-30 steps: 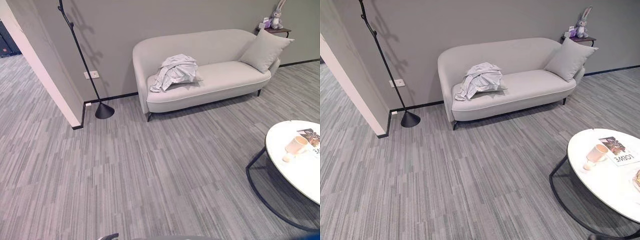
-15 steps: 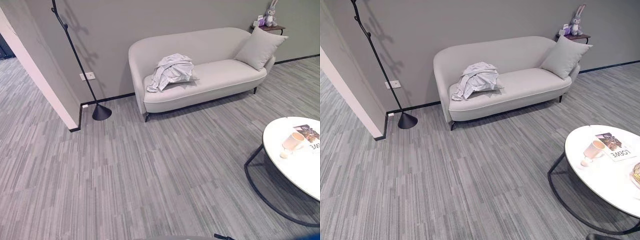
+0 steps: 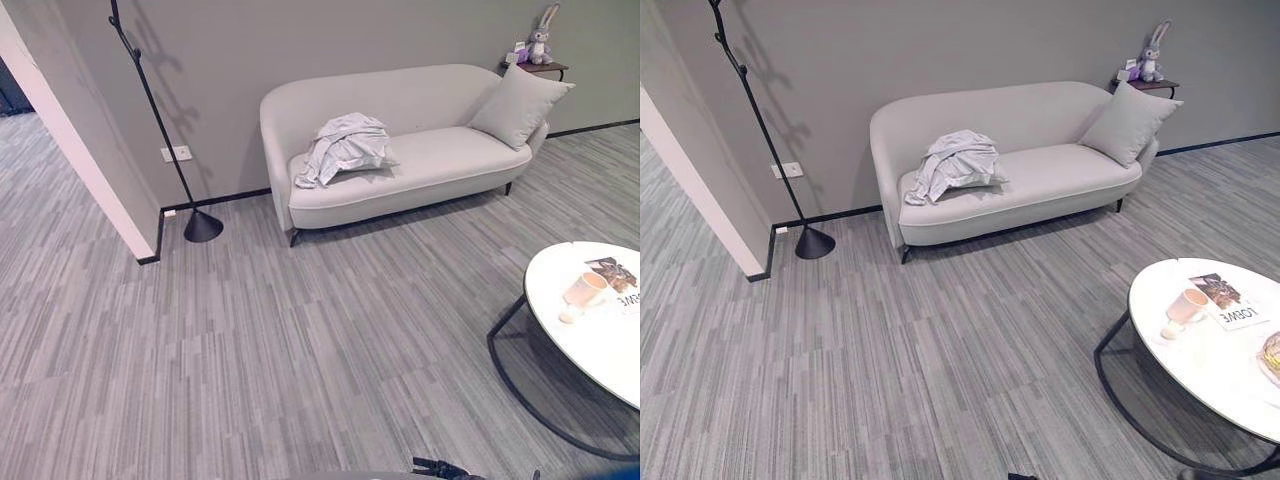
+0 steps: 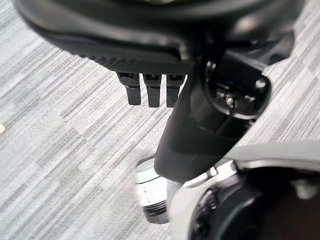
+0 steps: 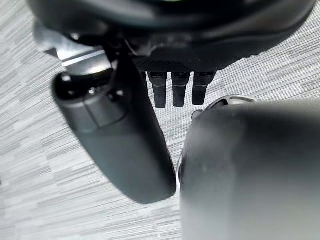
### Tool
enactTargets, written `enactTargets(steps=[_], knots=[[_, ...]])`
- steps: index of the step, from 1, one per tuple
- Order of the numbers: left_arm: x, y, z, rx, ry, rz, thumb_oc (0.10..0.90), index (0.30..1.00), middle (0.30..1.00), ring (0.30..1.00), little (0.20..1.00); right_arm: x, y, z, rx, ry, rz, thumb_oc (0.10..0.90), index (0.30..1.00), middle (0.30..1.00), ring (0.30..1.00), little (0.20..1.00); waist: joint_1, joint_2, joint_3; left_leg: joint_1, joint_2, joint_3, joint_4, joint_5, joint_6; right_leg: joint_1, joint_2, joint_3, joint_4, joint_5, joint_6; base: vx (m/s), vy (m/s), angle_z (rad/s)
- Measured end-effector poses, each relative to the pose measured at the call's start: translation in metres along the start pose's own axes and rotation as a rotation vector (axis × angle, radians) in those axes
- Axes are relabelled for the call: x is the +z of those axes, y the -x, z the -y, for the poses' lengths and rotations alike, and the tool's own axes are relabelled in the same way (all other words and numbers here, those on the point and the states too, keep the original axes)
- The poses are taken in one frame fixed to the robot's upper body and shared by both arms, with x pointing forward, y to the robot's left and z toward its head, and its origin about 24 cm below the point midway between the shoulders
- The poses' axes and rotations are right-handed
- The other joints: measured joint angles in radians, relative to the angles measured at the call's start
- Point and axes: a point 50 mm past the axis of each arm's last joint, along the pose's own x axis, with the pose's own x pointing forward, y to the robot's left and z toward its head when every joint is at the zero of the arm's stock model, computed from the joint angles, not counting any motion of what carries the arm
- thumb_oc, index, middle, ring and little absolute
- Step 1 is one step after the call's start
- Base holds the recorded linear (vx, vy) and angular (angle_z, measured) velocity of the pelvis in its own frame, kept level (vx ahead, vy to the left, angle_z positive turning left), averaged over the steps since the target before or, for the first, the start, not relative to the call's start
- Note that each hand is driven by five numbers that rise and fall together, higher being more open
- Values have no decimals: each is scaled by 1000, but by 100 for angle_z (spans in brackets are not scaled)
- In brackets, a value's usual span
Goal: Hang the clothes on the sofa on the clothes rack.
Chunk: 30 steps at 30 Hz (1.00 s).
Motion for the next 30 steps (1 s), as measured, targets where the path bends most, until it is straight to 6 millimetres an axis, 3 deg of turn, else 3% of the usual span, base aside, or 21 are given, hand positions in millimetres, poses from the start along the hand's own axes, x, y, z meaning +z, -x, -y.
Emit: enactTargets(steps=[4,6,8,10,15,16,18,19,20,21,22,23,24,25,26,28,30], knots=[[2,0,-7,16,-3,-1,800,900,900,900,900,23,-1,-6,16,11,65,800,900,900,900,900,-24,-10,62,46,-5,0,-29,20,24,-51,-48,32,190,-36,26,5,71,5],[-2,0,-7,16,-1,-12,800,900,900,900,900,30,-1,-4,8,24,76,800,900,900,900,900,-17,-23,73,62,-1,15,-36,16,45,-103,-122,49,392,-46,37,40,31,-5],[-6,1,-4,5,2,-22,800,900,900,900,900,28,0,-1,-4,19,72,800,900,900,900,900,-14,-31,76,74,1,14,-43,11,46,-103,-182,53,431,-18,80,115,-11,-18],[-12,1,-1,-7,5,-38,800,900,900,900,900,29,0,4,-13,-6,82,800,900,900,900,900,-27,-31,78,88,11,22,-61,14,47,-113,-184,45,434,-19,84,123,-73,-23],[-13,1,6,-37,-9,-59,800,900,900,900,900,39,1,1,10,-22,132,800,900,900,900,900,-91,-6,82,93,90,64,-89,-5,20,-157,-103,50,336,-32,74,231,-139,-44],[-14,1,6,-39,-45,-74,800,900,900,900,900,45,2,2,17,-27,156,800,900,900,900,900,-121,-1,85,99,117,87,-85,-24,-7,-194,-105,66,171,12,133,288,-112,-53],[-20,2,6,-41,-47,-101,800,900,900,900,900,46,2,4,23,-66,166,800,900,900,900,900,-147,-6,85,129,140,106,-86,-63,-44,-224,-122,112,-64,97,205,421,-71,-30],[-22,2,6,-42,-58,-111,800,900,900,900,900,49,2,5,23,-102,176,800,900,900,900,900,-155,-11,83,135,146,102,-87,-83,-53,-240,-139,132,-114,137,223,573,-70,4],[-26,3,3,-36,-70,-124,800,900,900,900,900,41,2,9,19,-166,153,800,900,900,900,900,-167,-12,74,159,167,83,-95,-108,-86,-236,-134,114,-121,207,230,491,-66,16],[-23,2,8,-47,-82,-113,800,900,900,900,900,38,2,12,14,-188,146,800,900,900,900,900,-160,9,71,179,190,35,-115,-123,-87,-233,-98,108,-111,227,223,519,-85,16],[-16,1,12,-57,-118,-99,800,900,900,900,900,39,3,18,0,-191,141,800,900,900,900,900,-154,37,68,185,184,-15,-96,-135,-98,-223,-74,110,-95,217,210,332,-63,12],[-15,1,14,-67,-125,-98,800,900,900,900,900,35,4,24,-14,-204,123,800,900,900,900,900,-160,41,67,189,166,-47,-77,-126,-100,-208,-65,110,-72,199,179,399,-102,33],[-15,1,14,-73,-125,-97,800,900,900,900,900,30,4,24,-17,-215,109,800,900,900,900,900,-169,51,61,187,160,-54,-68,-116,-106,-188,-57,92,-69,189,158,492,-158,37],[-12,1,14,-75,-133,-77,800,900,900,900,900,28,4,26,-22,-238,104,800,900,900,900,900,-163,59,58,186,135,-59,-60,-84,-97,-180,-37,81,-54,165,86,654,-225,33],[-11,1,15,-77,-150,-71,800,900,900,900,900,27,4,27,-24,-245,98,800,900,900,900,900,-162,65,54,177,146,-30,-45,-87,-84,-179,-28,70,-39,149,67,413,-162,24],[-9,1,13,-79,-249,-64,800,900,900,900,900,21,4,29,-38,-279,59,800,900,900,900,900,-157,76,22,147,197,-64,-31,-81,-87,-162,20,37,-84,140,55,482,-190,23],[-10,1,11,-74,-256,-67,800,900,900,900,900,23,4,28,-37,-261,54,800,900,900,900,900,-154,69,18,125,218,-87,13,-73,-103,-134,43,22,-126,137,53,459,-182,15]])
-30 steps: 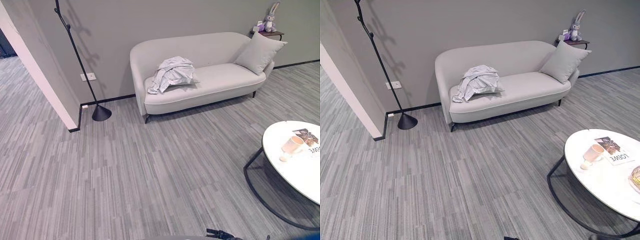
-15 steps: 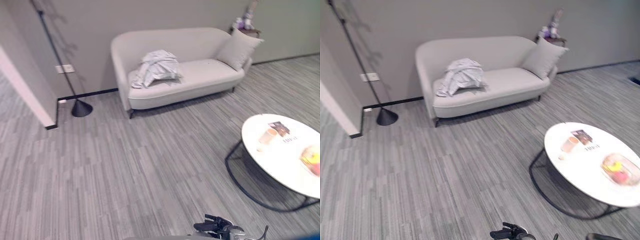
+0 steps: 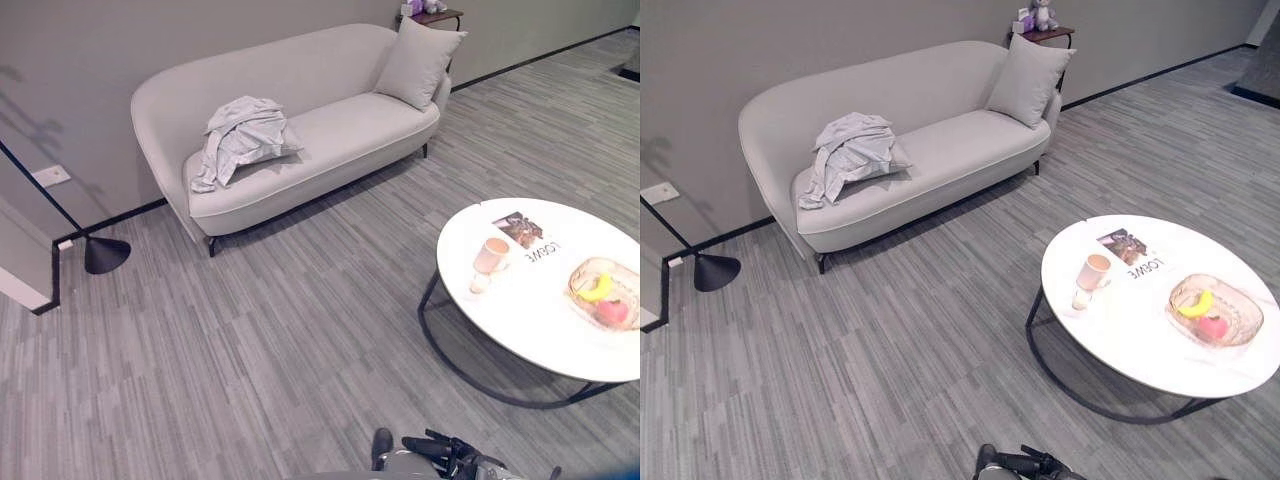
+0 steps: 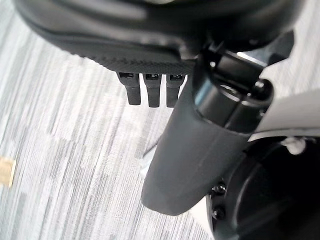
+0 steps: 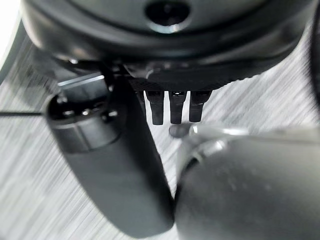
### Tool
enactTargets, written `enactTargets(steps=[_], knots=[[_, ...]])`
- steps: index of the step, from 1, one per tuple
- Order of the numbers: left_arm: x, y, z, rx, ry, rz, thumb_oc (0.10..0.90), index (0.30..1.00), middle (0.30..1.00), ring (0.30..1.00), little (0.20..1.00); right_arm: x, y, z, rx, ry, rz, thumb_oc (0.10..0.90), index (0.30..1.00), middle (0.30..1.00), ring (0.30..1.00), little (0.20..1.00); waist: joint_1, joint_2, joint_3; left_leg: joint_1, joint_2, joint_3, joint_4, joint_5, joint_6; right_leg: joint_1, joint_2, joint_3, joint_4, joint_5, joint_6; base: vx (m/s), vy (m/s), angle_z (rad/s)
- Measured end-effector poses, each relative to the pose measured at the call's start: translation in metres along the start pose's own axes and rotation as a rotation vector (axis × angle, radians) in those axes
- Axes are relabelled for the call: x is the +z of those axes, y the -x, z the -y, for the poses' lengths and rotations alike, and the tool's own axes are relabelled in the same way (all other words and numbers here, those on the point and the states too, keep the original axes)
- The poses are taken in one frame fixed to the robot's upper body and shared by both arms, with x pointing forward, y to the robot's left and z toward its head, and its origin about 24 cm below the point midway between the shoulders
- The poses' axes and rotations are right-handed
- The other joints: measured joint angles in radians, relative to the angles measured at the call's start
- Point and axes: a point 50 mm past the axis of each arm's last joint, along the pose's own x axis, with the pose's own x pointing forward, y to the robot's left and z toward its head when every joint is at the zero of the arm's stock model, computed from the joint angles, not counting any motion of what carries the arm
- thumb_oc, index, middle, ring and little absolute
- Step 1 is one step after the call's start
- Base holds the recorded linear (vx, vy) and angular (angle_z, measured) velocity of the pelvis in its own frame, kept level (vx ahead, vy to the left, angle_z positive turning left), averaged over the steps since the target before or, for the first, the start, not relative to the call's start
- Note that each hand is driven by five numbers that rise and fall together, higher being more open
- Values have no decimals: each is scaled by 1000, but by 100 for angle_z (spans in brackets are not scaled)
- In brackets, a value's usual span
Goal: Hang the clothes on the sofa on the clothes rack.
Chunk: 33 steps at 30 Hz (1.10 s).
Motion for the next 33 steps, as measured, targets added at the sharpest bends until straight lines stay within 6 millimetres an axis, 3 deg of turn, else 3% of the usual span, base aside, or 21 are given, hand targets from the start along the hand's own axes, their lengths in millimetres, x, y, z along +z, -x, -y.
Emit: enactTargets(steps=[4,5,8,9,11,13,14,15,16,17,18,19,20,21,23,24,26,27,30,32,33], knots=[[-13,1,0,6,65,-35,800,900,900,900,900,-17,0,-4,10,184,-45,800,900,900,900,900,40,-50,-51,-102,18,-2,269,13,-68,93,47,-3,-94,-6,-56,401,-232,2],[-7,1,-11,35,143,-14,800,900,900,900,900,-18,-1,-6,8,268,-57,800,900,900,900,900,59,-69,-44,-202,15,1,481,38,-63,120,47,-18,-112,-3,-90,108,-105,7],[-14,2,-12,62,190,-26,800,900,900,900,900,-14,-1,-10,10,397,-56,800,900,900,900,900,94,-99,-56,-270,21,15,618,145,-63,169,43,-36,-117,-46,-153,343,-117,26],[2,3,-30,107,196,22,800,900,900,900,900,-2,-2,-14,0,494,-55,800,900,900,900,900,146,-120,-19,-377,-14,31,738,75,-42,168,26,-26,-131,-39,-133,266,53,12],[17,4,-39,137,244,91,800,900,900,900,900,22,-2,-19,-12,564,-13,800,900,900,900,900,191,-138,24,-446,-71,45,654,42,-38,177,6,-23,-136,-24,-116,410,114,8],[16,3,-35,128,316,102,800,900,900,900,900,32,-3,-29,9,566,41,800,900,900,900,900,214,-138,42,-469,-106,98,357,47,-29,213,6,-40,-152,-68,-67,557,166,41],[14,3,-35,129,362,95,800,900,900,900,900,34,-3,-36,17,585,46,800,900,900,900,900,242,-123,54,-465,-147,126,27,137,-42,238,11,-58,-152,-92,-60,515,128,33],[14,3,-35,128,376,95,800,900,900,900,900,39,-3,-38,15,589,57,800,900,900,900,900,259,-113,72,-471,-168,128,-94,181,-44,256,21,-61,-152,-102,-63,451,124,7],[3,2,-27,110,388,57,800,900,900,900,900,44,-3,-50,37,592,85,800,900,900,900,900,297,-69,85,-554,-163,104,-133,275,-72,303,69,-50,-152,-126,-89,650,194,-28],[-12,3,-22,100,420,0,800,900,900,900,900,40,-4,-61,62,586,87,800,900,900,900,900,313,-48,93,-597,-150,93,-134,302,-106,333,89,-46,-152,-150,-92,906,357,-82],[-39,5,-6,78,507,-122,800,900,900,900,900,26,-4,-80,117,576,56,800,900,900,900,900,363,-73,87,-647,-140,103,-85,301,-97,388,77,-3,-153,-184,-88,911,381,-80],[-49,6,2,63,590,-155,800,900,900,900,900,13,-5,-82,143,531,30,800,900,900,900,900,370,-90,88,-662,-145,129,27,280,-44,421,51,10,-152,-204,-74,877,409,-96],[-68,9,19,39,663,-222,800,900,900,900,900,-6,-5,-88,178,494,-2,800,900,900,900,900,369,-142,64,-647,-185,127,168,254,53,463,-10,22,-152,-240,-57,308,171,-70],[-85,13,34,11,658,-284,800,900,900,900,900,-34,-3,-87,200,481,-62,800,900,900,900,900,369,-186,16,-602,-225,127,230,227,95,489,-66,35,-150,-276,-72,441,306,-64],[-87,14,46,-26,592,-302,800,900,900,900,900,-62,-1,-78,192,475,-136,800,900,900,900,900,317,-196,-24,-490,-265,115,163,237,100,524,-98,5,-38,-269,-28,468,413,16],[-63,7,33,-11,509,-202,800,900,900,900,900,-57,-2,-65,162,460,-135,800,900,900,900,900,308,-196,-39,-392,-279,113,64,229,124,448,-147,31,198,-233,21,381,432,48],[-32,2,12,21,412,-75,800,900,900,900,900,-34,-4,-59,129,478,-75,800,900,900,900,900,277,-149,-33,-295,-289,71,7,217,130,296,-203,60,590,-186,85,394,367,29],[-31,2,5,36,256,-55,800,900,900,900,900,-24,-5,-59,115,488,-56,800,900,900,900,900,269,-153,-32,-254,-318,77,-4,190,160,209,-260,88,798,-134,147,403,277,26],[-30,4,-20,111,233,-46,800,900,900,900,900,-9,-5,-60,90,476,-1,800,900,900,900,900,232,-123,-68,-179,-348,1,-19,164,201,139,-311,23,811,-155,86,383,61,70],[-9,5,-40,161,236,4,800,900,900,900,900,28,-3,-67,96,454,144,800,900,900,900,900,186,-51,-20,-124,-323,-53,-18,151,218,77,-250,-3,709,-195,46,350,-115,74],[-2,5,-46,177,242,24,800,900,900,900,900,43,0,-71,101,454,203,800,900,900,900,900,166,-29,-9,-105,-313,-61,-24,118,165,37,-223,-12,676,-198,47,300,-117,23]])
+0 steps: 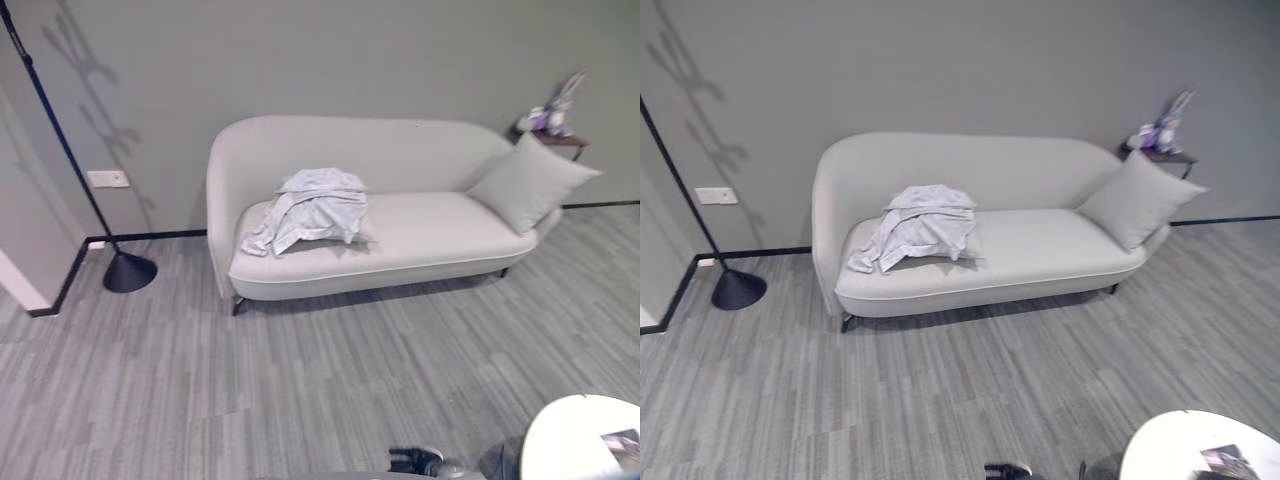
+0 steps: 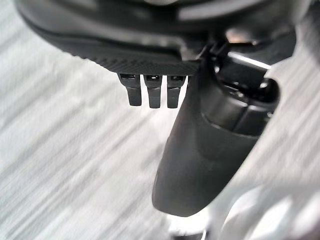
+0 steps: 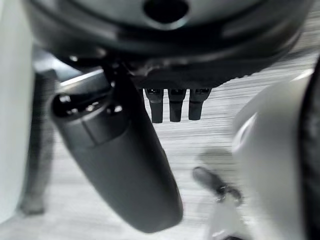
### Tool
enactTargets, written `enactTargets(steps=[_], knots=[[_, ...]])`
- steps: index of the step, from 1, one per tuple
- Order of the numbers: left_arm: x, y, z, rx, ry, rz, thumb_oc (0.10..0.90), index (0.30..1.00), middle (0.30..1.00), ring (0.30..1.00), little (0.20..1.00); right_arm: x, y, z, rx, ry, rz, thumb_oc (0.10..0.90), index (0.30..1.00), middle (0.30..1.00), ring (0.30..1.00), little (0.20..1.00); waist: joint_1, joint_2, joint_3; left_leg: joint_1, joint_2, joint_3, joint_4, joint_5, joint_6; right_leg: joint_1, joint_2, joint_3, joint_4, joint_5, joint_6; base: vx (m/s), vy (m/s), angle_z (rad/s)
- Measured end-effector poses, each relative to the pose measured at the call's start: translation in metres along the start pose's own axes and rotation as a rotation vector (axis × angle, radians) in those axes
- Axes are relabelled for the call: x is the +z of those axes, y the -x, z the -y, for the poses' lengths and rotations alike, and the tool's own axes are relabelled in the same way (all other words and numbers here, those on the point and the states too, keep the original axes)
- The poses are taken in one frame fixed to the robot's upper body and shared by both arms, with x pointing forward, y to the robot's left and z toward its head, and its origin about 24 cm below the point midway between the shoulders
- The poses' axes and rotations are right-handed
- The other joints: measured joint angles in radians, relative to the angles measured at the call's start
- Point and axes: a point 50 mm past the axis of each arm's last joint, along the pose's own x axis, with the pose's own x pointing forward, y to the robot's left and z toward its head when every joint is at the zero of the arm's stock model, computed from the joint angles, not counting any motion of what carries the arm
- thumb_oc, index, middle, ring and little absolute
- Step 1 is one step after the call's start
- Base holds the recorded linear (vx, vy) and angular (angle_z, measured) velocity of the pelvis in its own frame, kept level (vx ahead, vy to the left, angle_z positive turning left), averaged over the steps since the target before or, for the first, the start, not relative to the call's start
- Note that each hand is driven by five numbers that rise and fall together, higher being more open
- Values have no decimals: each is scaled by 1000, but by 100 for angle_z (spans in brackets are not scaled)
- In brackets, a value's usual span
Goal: Hang the clothes on the sofa on the clothes rack.
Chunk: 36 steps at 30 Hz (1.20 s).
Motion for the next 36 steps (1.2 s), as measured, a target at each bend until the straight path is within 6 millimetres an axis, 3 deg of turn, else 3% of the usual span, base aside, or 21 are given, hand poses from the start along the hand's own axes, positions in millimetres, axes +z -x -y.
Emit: enactTargets(steps=[1,2,3,5,6,8,11,12,14,16,20,22,25,26,28,30,32,33,34,35,36], knots=[[3,0,5,4,34,12,800,900,900,900,900,34,6,2,-4,45,163,800,900,900,900,900,-15,19,15,17,33,35,-14,-66,-182,-34,69,-5,-223,14,-20,151,-73,-7],[2,0,1,20,43,13,800,900,900,900,900,49,11,2,-11,51,250,800,900,900,900,900,-15,11,26,12,44,80,17,-106,-263,-41,91,-25,-357,35,-34,504,-227,0],[3,0,-9,43,49,25,800,900,900,900,900,80,17,4,-34,39,395,800,900,900,900,900,-45,-12,40,39,29,102,29,-79,-104,-92,78,-60,-403,107,-11,698,-260,16],[13,0,-8,52,73,54,800,900,900,900,900,99,31,21,-117,109,483,800,900,900,900,900,-67,-46,33,73,11,42,-3,-124,-68,-156,105,26,-491,131,30,636,-187,67],[27,0,-14,82,70,102,800,900,900,900,900,113,42,48,-252,121,553,800,900,900,900,900,-81,-54,44,97,8,10,-16,-118,-43,-162,153,132,-696,173,71,393,-77,94],[43,0,-9,69,66,152,800,900,900,900,900,121,58,96,-485,161,564,800,900,900,900,900,-102,-72,59,149,8,-74,-28,-137,-33,-223,164,186,-770,223,43,674,-195,115],[18,0,16,16,179,98,800,900,900,900,900,110,80,138,-689,266,533,800,900,900,900,900,-133,-62,47,257,35,-104,-24,-158,-64,-208,205,98,-695,263,-54,603,-259,79],[-3,1,24,14,222,36,800,900,900,900,900,105,88,149,-744,323,524,800,900,900,900,900,-139,-77,8,292,21,-97,-5,-172,-88,-181,235,87,-706,320,-137,709,-391,16],[-29,4,37,-11,322,-59,800,900,900,900,900,104,104,169,-846,425,505,800,900,900,900,900,-116,-21,-32,287,66,-85,126,-205,-171,-140,297,125,-700,376,-231,663,-373,9],[-37,5,31,20,381,-83,800,900,900,900,900,99,115,179,-909,518,484,800,900,900,900,900,-117,-17,-29,169,105,-28,379,-238,-208,-49,304,128,-767,345,-206,364,-219,50],[-30,3,11,94,329,-42,800,900,900,900,900,118,119,177,-947,528,561,800,900,900,900,900,-36,-64,3,-51,265,30,718,-227,-195,77,309,147,-814,275,-208,182,-247,8],[-2,2,-3,120,211,77,800,900,900,900,900,150,124,171,-963,563,657,800,900,900,900,900,8,-123,53,-266,348,63,819,-202,-153,106,262,153,-818,253,-200,200,-78,1],[21,3,-14,133,51,194,800,900,900,900,900,179,137,167,-967,599,785,800,900,900,900,900,40,-183,121,-389,280,101,569,-170,-178,157,181,142,-819,218,-149,253,40,4],[17,3,-9,121,56,185,800,900,900,900,900,186,141,166,-968,605,824,800,900,900,900,900,57,-171,121,-405,264,126,475,-126,-165,186,183,135,-823,195,-130,448,136,27],[16,2,-8,106,50,166,800,900,900,900,900,193,138,170,-976,604,802,800,900,900,900,900,56,-141,113,-420,116,196,188,-51,-116,238,141,88,-828,125,-92,380,122,18],[-5,1,10,55,68,53,800,900,900,900,900,221,121,158,-907,636,772,800,900,900,900,900,115,-73,86,-377,94,193,9,37,-172,270,158,99,-827,102,-14,291,76,-81],[-12,1,6,73,180,18,800,900,900,900,900,222,103,139,-776,545,757,800,900,900,900,900,135,-70,86,-339,71,206,11,30,-192,292,188,81,-737,67,-30,455,120,7],[-14,2,3,81,192,10,800,900,900,900,900,218,94,128,-719,518,748,800,900,900,900,900,135,-75,86,-319,71,232,22,-25,-276,300,218,62,-688,64,-36,440,171,48],[-16,2,-7,104,262,-1,800,900,900,900,900,214,84,114,-659,513,738,800,900,900,900,900,133,-130,94,-343,47,266,201,-78,-173,308,161,53,-632,66,-49,203,101,-33],[-36,4,3,92,349,-71,800,900,900,900,900,217,76,94,-580,553,740,800,900,900,900,900,169,-90,78,-261,145,252,280,-137,-76,272,149,74,-447,-5,42,97,48,-50],[-45,5,1,100,356,-105,800,900,900,900,900,207,69,83,-531,570,733,800,900,900,900,900,157,-109,84,-199,106,262,235,-122,-47,246,95,45,-297,-21,76,212,87,-49]])
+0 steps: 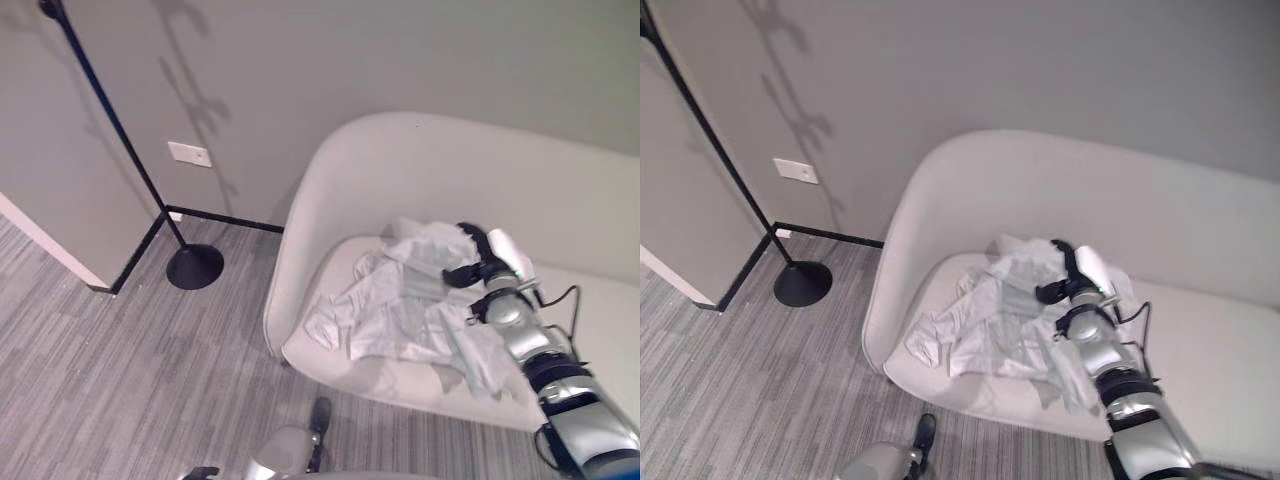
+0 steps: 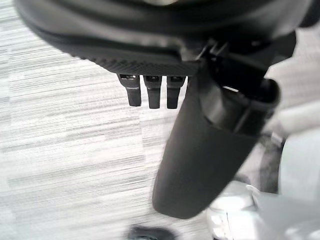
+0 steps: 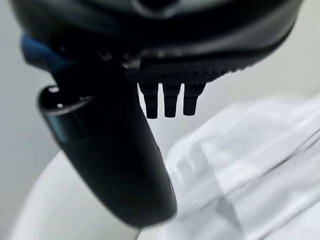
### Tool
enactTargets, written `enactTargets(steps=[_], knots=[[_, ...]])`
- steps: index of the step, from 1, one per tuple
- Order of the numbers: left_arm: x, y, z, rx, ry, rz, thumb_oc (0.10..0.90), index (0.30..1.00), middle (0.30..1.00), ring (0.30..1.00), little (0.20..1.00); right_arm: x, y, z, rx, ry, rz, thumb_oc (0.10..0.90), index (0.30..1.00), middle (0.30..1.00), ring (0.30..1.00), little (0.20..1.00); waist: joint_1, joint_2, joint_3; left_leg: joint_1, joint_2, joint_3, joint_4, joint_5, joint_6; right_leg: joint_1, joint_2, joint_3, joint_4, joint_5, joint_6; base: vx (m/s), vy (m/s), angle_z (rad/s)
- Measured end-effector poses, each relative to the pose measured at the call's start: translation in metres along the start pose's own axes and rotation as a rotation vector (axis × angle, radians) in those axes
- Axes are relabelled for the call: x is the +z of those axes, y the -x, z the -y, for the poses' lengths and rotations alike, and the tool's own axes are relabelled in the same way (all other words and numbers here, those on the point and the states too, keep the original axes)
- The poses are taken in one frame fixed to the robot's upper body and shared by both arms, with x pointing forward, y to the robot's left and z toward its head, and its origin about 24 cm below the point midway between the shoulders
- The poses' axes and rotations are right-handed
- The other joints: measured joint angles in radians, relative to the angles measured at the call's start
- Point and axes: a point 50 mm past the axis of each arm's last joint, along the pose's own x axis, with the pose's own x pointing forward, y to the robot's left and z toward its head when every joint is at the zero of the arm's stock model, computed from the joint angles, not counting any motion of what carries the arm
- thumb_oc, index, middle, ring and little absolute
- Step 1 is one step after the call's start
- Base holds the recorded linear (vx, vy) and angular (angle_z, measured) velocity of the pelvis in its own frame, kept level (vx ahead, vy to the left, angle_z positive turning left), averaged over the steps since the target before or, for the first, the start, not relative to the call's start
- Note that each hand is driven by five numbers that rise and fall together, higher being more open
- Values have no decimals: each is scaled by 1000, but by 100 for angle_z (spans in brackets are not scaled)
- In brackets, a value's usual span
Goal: Hang the clothes on the sofa on the clothes rack.
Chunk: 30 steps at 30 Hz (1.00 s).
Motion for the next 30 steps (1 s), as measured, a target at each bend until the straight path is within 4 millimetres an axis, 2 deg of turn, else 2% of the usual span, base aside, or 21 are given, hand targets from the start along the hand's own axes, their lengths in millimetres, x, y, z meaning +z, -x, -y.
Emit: enactTargets(steps=[1,2,4,5,6,7,8,9,10,11,12,13,14,15,16,17,18,21,24,28,30], knots=[[-10,1,-8,23,-23,-13,800,900,900,900,900,-10,8,-13,62,11,-25,800,900,900,900,900,-3,-22,-29,64,-24,0,-93,56,13,-26,-32,-28,42,-3,3,261,75,34],[1,0,-15,42,-26,28,800,900,900,900,900,-20,14,-15,69,10,-54,800,900,900,900,900,-15,-27,-39,100,-40,-29,-144,56,37,-78,-40,-22,56,14,25,296,30,54],[12,-1,-20,54,-46,50,800,900,900,900,900,-23,16,-15,54,-16,-63,800,900,900,900,900,-55,-36,-28,131,-47,-80,-162,72,50,-131,-71,-72,188,25,16,113,-178,84],[21,-1,-19,47,-78,78,800,900,900,900,900,-48,30,-26,94,-7,-156,800,900,900,900,900,-58,-16,-34,178,-48,-123,-193,79,35,-141,-94,-129,77,20,-14,120,-218,93],[30,-1,-18,45,-79,112,800,900,900,900,900,-57,37,-29,103,-7,-187,800,900,900,900,900,-62,-12,-37,182,-51,-150,-200,79,35,-148,-74,-114,-19,22,-27,87,-140,127],[47,-1,-17,45,-71,162,800,900,900,900,900,-74,49,-31,108,-13,-237,800,900,900,900,900,-89,-12,-37,190,-55,-205,-216,80,37,-170,-16,18,-148,29,-15,54,-124,122],[55,0,-16,42,-71,201,800,900,900,900,900,-83,54,-35,124,-8,-289,800,900,900,900,900,-98,-10,-40,218,-50,-219,-242,79,31,-197,28,53,-201,59,-30,30,-129,93],[54,0,-15,40,-71,201,800,900,900,900,900,-84,55,-38,133,-10,-305,800,900,900,900,900,-91,2,-34,237,-42,-209,-242,69,14,-216,60,46,-213,93,-67,40,-133,-3],[46,0,-15,40,-63,181,800,900,900,900,900,-84,58,-44,146,-9,-308,800,900,900,900,900,-67,5,-40,242,-54,-182,-217,55,-36,-213,91,-3,-248,144,-133,41,-77,-84],[34,0,-29,80,-36,160,800,900,900,900,900,-76,61,-56,167,-16,-276,800,900,900,900,900,-39,-120,-36,120,-139,-167,-24,33,-54,-193,-7,-38,-366,324,-224,26,-35,-23],[41,0,-39,106,-30,154,800,900,900,900,900,-76,61,-55,145,-34,-280,800,900,900,900,900,-68,-166,-28,-30,-113,-207,117,-22,30,-149,-55,1,-469,318,-138,23,-33,18],[46,0,-37,101,-27,164,800,900,900,900,900,-79,61,-50,134,-20,-292,800,900,900,900,900,-72,-160,-28,-61,-68,-229,82,-16,24,-148,-42,14,-479,312,-113,3,-2,57],[47,0,-29,87,-25,172,800,900,900,900,900,-84,59,-39,116,22,-302,800,900,900,900,900,-66,-120,-28,-56,40,-236,-71,80,-109,-140,-14,33,-478,296,-77,39,-103,-17],[31,-1,-25,78,-27,130,800,900,900,900,900,-85,59,-41,119,21,-307,800,900,900,900,900,-65,-114,-30,27,30,-218,-139,119,-90,-102,-16,42,-489,315,-50,41,-105,-14],[20,-1,-19,56,-33,100,800,900,900,900,900,-90,66,-39,119,27,-313,800,900,900,900,900,-86,-110,-29,41,27,-228,-143,121,-91,-80,-15,46,-509,313,-37,52,-125,13],[16,-1,-15,43,-25,93,800,900,900,900,900,-99,79,-32,95,40,-307,800,900,900,900,900,-92,-97,-32,52,22,-238,-168,118,-89,-61,-10,68,-523,307,-30,19,-37,16],[2,0,-16,39,-26,55,800,900,900,900,900,-100,88,-21,55,82,-274,800,900,900,900,900,-86,-116,-49,91,11,-215,-230,134,-77,-65,-21,77,-521,290,-29,17,-36,-15],[-21,2,-11,6,-30,-26,800,900,900,900,900,-109,96,-9,23,136,-288,800,900,900,900,900,-117,-128,-65,109,3,-199,-262,136,-79,-61,-27,73,-523,253,-27,-1,-31,-27],[-20,2,-8,-1,-34,-20,800,900,900,900,900,-128,111,0,14,171,-362,800,900,900,900,900,-124,-122,-63,121,9,-202,-278,143,-86,-57,-15,74,-523,246,-31,-28,-46,0],[-2,0,0,-18,-38,47,800,900,900,900,900,-147,135,8,36,246,-424,800,900,900,900,900,-179,-65,-74,124,41,-198,-295,150,-99,-68,12,75,-525,240,-40,-45,-88,-4],[0,0,1,-19,-60,58,800,900,900,900,900,-147,139,8,41,247,-421,800,900,900,900,900,-190,-55,-74,123,45,-198,-295,153,-104,-68,19,75,-528,239,-42,-45,-80,-6]])
